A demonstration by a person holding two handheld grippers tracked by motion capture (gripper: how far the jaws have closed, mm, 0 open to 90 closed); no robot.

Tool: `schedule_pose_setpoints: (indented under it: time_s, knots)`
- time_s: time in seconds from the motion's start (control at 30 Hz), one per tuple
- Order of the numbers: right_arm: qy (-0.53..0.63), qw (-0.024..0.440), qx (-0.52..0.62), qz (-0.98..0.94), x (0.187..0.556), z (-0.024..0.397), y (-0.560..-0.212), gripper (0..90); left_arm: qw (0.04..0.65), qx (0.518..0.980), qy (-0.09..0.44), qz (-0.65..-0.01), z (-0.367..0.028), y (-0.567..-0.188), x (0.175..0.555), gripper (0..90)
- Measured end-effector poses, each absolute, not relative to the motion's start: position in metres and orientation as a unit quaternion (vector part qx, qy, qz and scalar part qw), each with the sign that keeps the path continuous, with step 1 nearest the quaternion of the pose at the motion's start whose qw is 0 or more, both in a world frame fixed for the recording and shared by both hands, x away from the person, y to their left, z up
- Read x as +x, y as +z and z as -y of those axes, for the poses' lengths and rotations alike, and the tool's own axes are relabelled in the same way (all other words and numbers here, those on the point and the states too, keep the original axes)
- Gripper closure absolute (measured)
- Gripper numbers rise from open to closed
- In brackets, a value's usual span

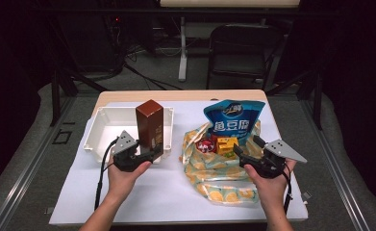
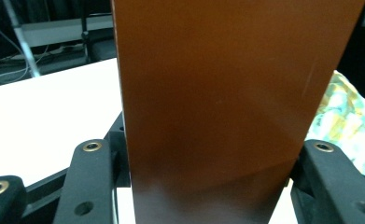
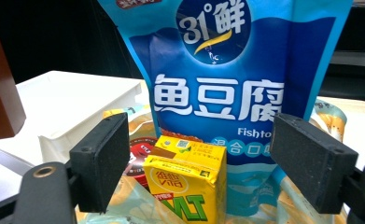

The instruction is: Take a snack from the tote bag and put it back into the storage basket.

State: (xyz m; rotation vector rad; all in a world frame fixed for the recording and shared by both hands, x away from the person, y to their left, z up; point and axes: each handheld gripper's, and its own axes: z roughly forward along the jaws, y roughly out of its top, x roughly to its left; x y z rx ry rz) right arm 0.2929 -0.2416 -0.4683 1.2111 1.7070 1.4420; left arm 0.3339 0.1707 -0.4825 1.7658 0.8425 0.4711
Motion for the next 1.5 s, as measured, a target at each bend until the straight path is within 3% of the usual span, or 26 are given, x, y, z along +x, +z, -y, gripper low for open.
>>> schedule_pose_setpoints:
  time_s: [0.5,0.8,1.23,1.5]
  knots:
    - [0.53,0.301,0.457,-0.648,0.297,0.246,-0.477,21.1,0.487,0.749,0.23,-0.387,-0.208,-0.496,0.348,44.5]
    - [0.526,0.296,0.462,-0.65,0.299,0.248,-0.481,22.2,0.442,0.776,0.2,-0.403,-0.214,-0.512,0.36,44.5]
    - [0.523,0.295,0.465,-0.651,0.3,0.248,-0.483,23.1,0.372,0.791,0.202,-0.442,-0.224,-0.522,0.371,44.5]
    - [0.521,0.295,0.465,-0.652,0.302,0.248,-0.485,23.4,0.36,0.793,0.19,-0.452,-0.227,-0.523,0.377,44.4]
